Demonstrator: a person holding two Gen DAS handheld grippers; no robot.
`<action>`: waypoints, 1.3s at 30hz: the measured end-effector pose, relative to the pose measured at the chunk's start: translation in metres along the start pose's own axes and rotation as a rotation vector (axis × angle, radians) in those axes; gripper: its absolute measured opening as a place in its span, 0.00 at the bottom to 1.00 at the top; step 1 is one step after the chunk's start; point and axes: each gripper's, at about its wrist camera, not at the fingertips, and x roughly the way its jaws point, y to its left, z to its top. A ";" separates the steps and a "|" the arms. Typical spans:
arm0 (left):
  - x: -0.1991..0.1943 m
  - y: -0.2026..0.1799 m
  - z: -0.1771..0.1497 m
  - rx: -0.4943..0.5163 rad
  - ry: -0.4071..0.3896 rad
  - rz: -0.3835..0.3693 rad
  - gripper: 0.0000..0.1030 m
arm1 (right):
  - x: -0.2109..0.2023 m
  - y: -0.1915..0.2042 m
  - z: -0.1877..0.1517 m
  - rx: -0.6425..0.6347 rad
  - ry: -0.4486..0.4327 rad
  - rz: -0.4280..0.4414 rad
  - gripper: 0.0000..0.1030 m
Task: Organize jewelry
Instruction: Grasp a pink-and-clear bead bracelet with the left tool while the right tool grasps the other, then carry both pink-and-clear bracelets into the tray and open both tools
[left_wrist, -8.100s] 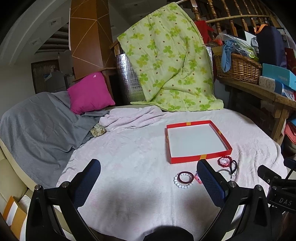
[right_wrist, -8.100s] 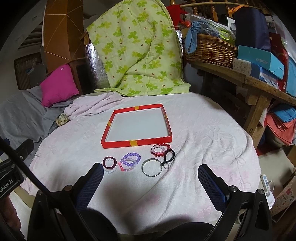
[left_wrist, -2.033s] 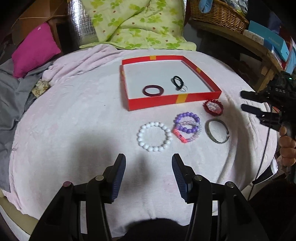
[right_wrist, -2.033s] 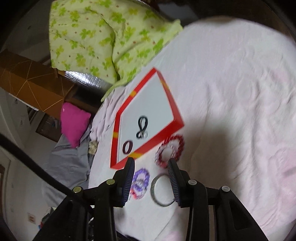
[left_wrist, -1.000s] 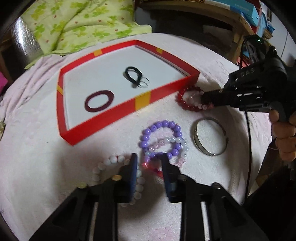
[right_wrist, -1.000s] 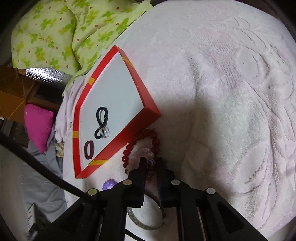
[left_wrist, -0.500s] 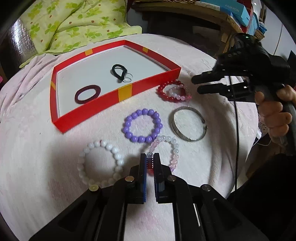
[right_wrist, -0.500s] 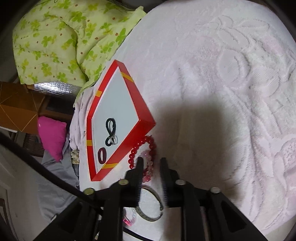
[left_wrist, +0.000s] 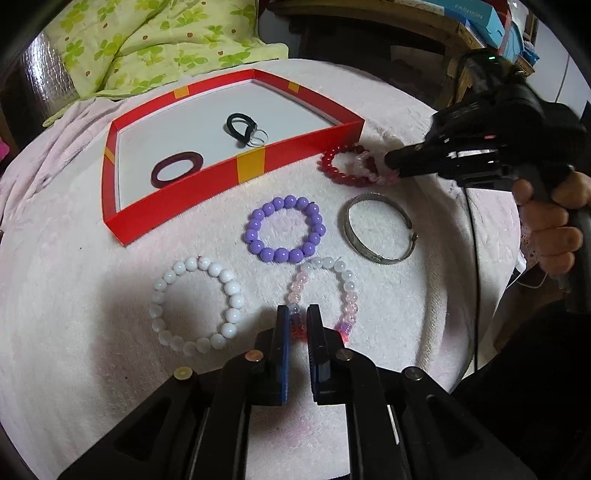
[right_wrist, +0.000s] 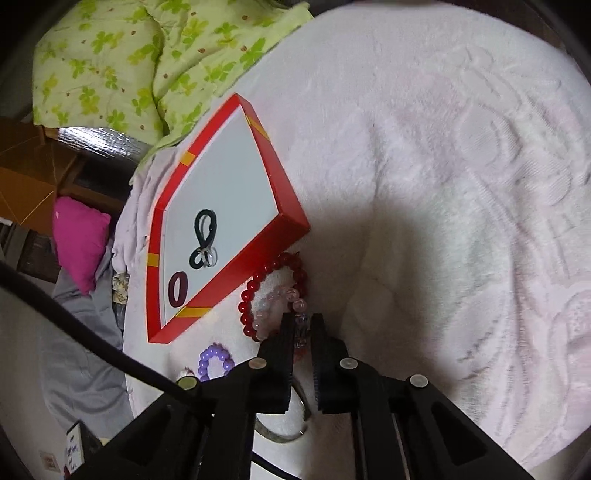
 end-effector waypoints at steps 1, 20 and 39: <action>0.003 -0.001 0.000 0.000 0.008 -0.003 0.08 | -0.004 -0.002 0.000 0.002 -0.006 0.013 0.09; -0.057 0.017 0.020 -0.043 -0.167 0.012 0.06 | -0.043 0.015 -0.001 -0.043 -0.169 0.208 0.09; -0.080 0.052 0.101 -0.014 -0.241 0.100 0.06 | -0.025 0.062 0.011 -0.103 -0.240 0.262 0.09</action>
